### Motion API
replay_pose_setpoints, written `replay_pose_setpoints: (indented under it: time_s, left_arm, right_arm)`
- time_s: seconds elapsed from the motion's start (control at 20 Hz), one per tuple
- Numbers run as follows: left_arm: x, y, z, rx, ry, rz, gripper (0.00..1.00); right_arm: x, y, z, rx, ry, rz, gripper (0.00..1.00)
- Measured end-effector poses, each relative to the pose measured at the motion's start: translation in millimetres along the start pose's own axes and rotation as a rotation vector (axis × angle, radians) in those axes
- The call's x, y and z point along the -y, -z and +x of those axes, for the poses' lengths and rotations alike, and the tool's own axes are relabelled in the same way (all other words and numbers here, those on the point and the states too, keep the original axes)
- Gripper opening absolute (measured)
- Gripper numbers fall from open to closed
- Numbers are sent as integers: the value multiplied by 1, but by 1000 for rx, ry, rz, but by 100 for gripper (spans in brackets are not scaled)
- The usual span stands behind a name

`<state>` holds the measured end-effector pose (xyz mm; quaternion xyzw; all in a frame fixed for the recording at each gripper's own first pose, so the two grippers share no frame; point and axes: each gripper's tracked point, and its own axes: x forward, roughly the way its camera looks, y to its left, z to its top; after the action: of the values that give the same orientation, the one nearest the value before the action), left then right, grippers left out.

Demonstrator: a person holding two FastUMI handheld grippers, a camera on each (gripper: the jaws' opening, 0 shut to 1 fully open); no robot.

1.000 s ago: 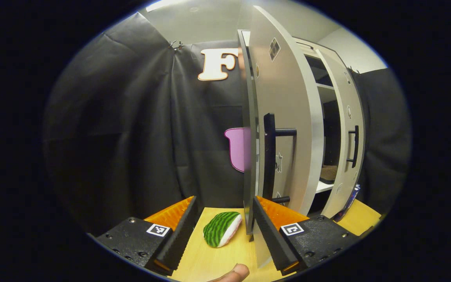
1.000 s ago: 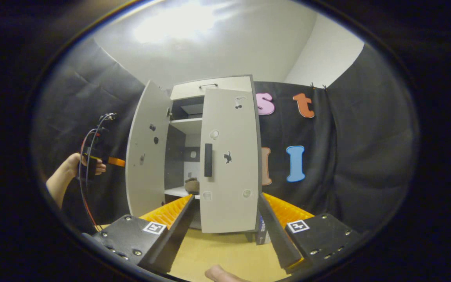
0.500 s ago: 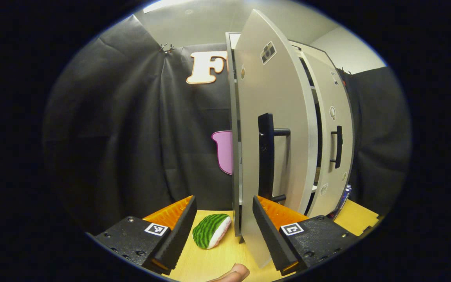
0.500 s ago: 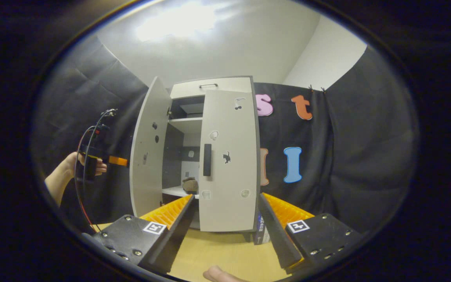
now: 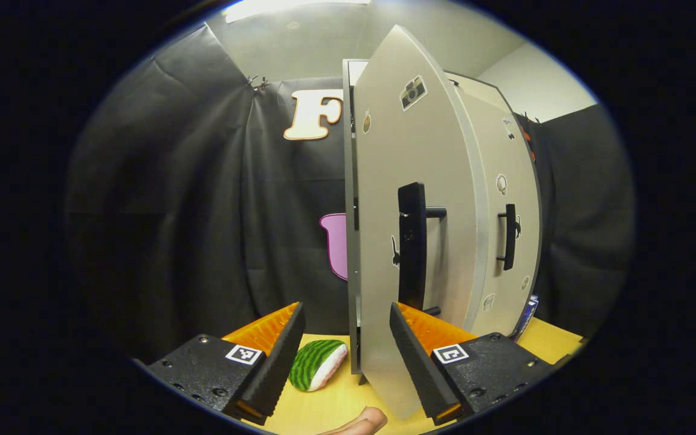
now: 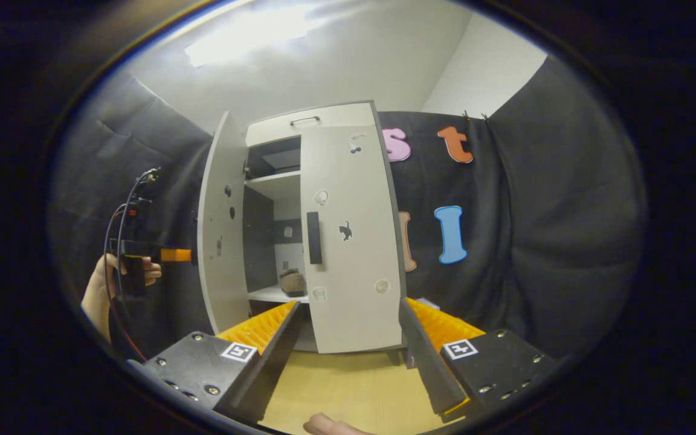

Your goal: Grab one shoe with the right hand and put it into the shoe cabinet, grab the other shoe with the left hand and put it into the shoe cabinet; then close the right door with the right hand and the left door with the left hand.

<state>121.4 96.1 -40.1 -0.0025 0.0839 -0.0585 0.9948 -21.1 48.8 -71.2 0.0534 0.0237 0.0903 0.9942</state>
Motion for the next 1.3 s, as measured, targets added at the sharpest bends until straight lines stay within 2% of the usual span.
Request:
replay_pose_setpoints:
  time_s: [0.25, 0.45, 0.55, 0.6, 0.95, 1.15, 1.3]
  left_arm:
    - [27, -2, 10, 29, 27, 9, 87]
    - [51, 18, 27, -29, 54, -11, 87]
    - [68, 28, 25, -48, 104, -50, 89]
    - [75, 29, 20, -42, 124, -50, 93]
    - [70, 22, -18, 19, 76, -14, 94]
    - [76, 28, -36, 4, 64, -18, 93]
    - [80, 29, -44, 6, 43, 29, 93]
  right_arm:
    - [-4, 8, 9, -9, 28, 1, 96]
    - [-1, 8, 10, -14, 51, -17, 94]
    - [2, 9, 9, -16, 69, -24, 94]
    - [0, 8, 11, -16, 69, -24, 94]
    - [-9, 7, 13, -16, 62, -28, 96]
    - [-12, 1, 11, -7, 59, -30, 94]
    - [-15, -1, 11, -3, 59, -37, 94]
